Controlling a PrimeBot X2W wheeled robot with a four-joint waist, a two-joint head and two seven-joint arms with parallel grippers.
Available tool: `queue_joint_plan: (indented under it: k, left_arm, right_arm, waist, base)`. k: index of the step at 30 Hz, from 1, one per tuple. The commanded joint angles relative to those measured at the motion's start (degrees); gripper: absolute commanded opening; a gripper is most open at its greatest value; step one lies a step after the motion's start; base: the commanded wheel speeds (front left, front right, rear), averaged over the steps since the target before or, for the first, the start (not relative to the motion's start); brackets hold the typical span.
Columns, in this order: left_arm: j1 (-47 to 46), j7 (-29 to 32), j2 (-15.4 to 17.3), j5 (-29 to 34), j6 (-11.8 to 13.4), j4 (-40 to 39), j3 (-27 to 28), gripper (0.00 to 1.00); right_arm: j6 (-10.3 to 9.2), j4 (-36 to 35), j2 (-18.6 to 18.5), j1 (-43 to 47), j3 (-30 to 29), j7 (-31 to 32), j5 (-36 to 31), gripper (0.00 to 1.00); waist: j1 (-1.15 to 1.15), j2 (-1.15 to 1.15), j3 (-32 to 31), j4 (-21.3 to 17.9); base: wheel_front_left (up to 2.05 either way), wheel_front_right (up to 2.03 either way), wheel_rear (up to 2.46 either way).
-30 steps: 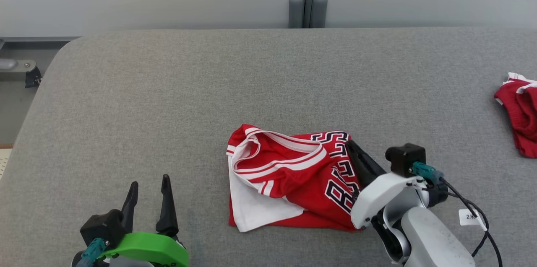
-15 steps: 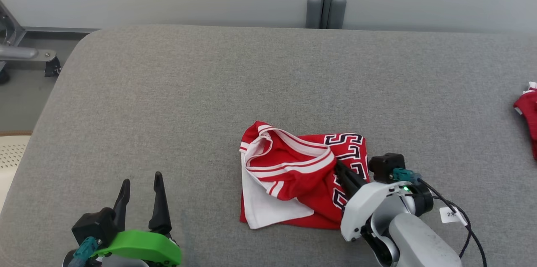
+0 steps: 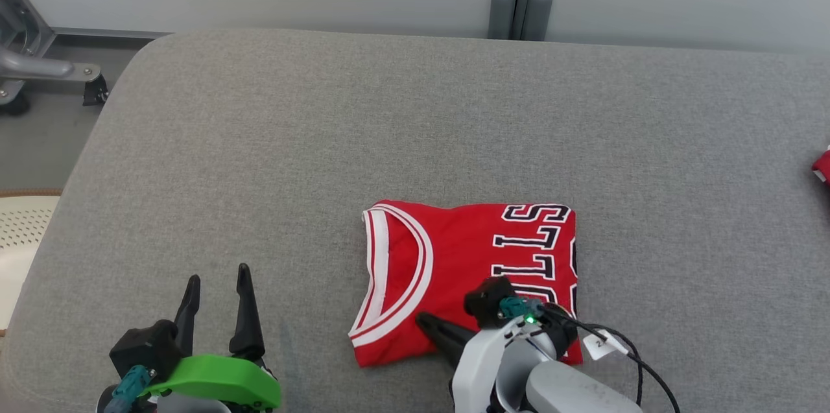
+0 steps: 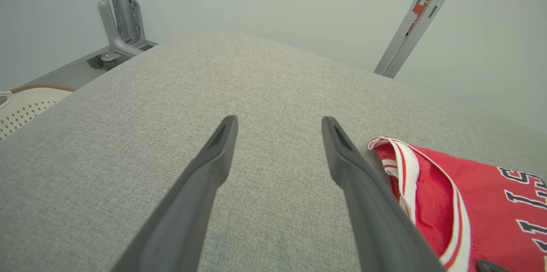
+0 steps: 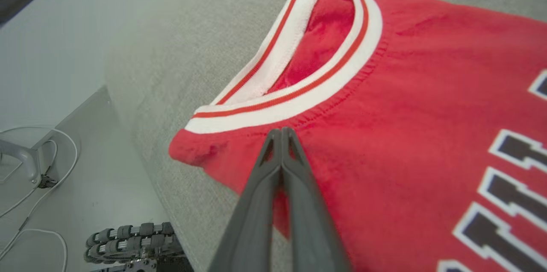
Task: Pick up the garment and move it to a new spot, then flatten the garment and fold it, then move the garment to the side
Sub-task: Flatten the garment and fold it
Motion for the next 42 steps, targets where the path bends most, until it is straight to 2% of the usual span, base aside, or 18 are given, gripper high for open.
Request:
queue_joint_plan:
  k: [1,4,8,12,15,18,19,20,21,26,30,36,42]
  left_arm:
    - [-0.34,-0.17,0.12,-0.10,0.34,0.00,0.18,1.00]
    - [-0.45,-0.28,0.08,-0.21,0.28,0.07,0.23,1.00]
    - [-0.50,-0.39,0.02,-0.25,0.27,0.20,0.26,1.00]
    - [-1.08,-0.57,0.22,0.40,-0.05,0.24,-0.27,1.00]
    - [-2.00,-0.72,0.46,1.23,-0.32,0.38,-0.75,1.00]
    - [-3.22,-0.79,0.06,2.08,-0.61,0.22,-1.65,1.00]
    - [-3.62,-0.81,0.00,2.41,-0.62,0.20,-1.90,1.00]
    - [-4.00,-0.82,-0.08,2.66,-0.65,0.23,-2.18,1.00]
    - [-4.25,-0.88,-0.22,2.86,-0.70,0.34,-2.39,1.00]
    - [-5.10,-1.31,-0.74,4.42,-0.19,1.24,-2.78,1.00]
    - [-3.98,-1.45,-0.95,4.57,-0.45,2.00,-2.42,1.00]
    - [-1.21,-1.79,-1.26,4.15,-1.12,1.93,-0.70,1.00]
    - [1.61,-1.77,-1.92,4.55,-1.86,0.43,1.61,1.00]
  right_arm:
    - [-0.02,0.19,-0.17,-1.06,1.63,0.15,0.64,0.00]
    - [-0.02,0.65,-0.20,-1.96,2.99,-1.23,1.81,0.00]
    - [-0.02,1.40,-0.17,-3.70,1.99,-4.93,2.19,0.00]
    - [-0.02,1.97,-0.18,-5.22,-1.98,-9.15,0.81,0.00]
    - [-0.02,2.22,-0.19,-6.00,-7.70,-11.00,-1.84,0.01]
    - [-0.02,1.18,-0.17,-5.41,-15.44,-11.73,-6.08,0.45]
    - [-0.02,0.51,-0.16,-4.88,-17.89,-11.81,-7.49,0.64]
    - [-0.02,-1.13,-0.15,-4.05,-21.14,-11.85,-9.27,0.91]
    - [-0.02,-2.51,-0.17,-3.15,-23.46,-11.76,-10.73,1.00]
    - [-0.02,-11.66,-0.15,3.60,-34.68,-11.76,-17.69,1.00]
    - [-0.02,-15.97,-0.14,9.30,-39.83,-11.77,-21.29,1.00]
    - [-0.02,-21.19,-0.15,15.51,-44.11,-11.63,-22.67,1.00]
    - [-0.02,-25.34,-0.14,19.64,-45.30,-10.97,-21.44,1.00]
  waist:
    - [0.00,0.00,0.14,-0.11]
    - [0.00,0.00,0.31,-0.38]
    - [0.00,0.00,0.43,-1.03]
    - [0.00,0.00,0.21,-1.89]
    - [0.00,0.00,-0.16,-2.82]
    - [0.00,0.00,-0.58,-3.81]
    - [0.00,0.00,-0.70,-4.11]
    - [0.00,0.00,-0.86,-4.56]
    - [0.00,0.00,-0.96,-4.87]
    - [0.00,0.00,-1.83,-6.86]
    - [0.00,0.00,-2.53,-8.13]
    - [0.00,0.00,-3.51,-9.52]
    - [0.00,0.00,-4.27,-9.74]
  base:
    - [0.00,0.00,0.00]
    - [0.00,0.00,0.00]
    - [0.00,0.00,0.00]
    - [0.00,0.00,0.00]
    - [0.00,0.00,0.00]
    - [0.00,0.00,0.00]
    - [0.00,0.00,0.00]
    - [0.00,0.00,0.00]
    - [0.00,0.00,0.00]
    - [0.00,0.00,0.00]
    - [0.00,0.00,0.00]
    - [0.00,0.00,0.00]
    - [0.00,0.00,0.00]
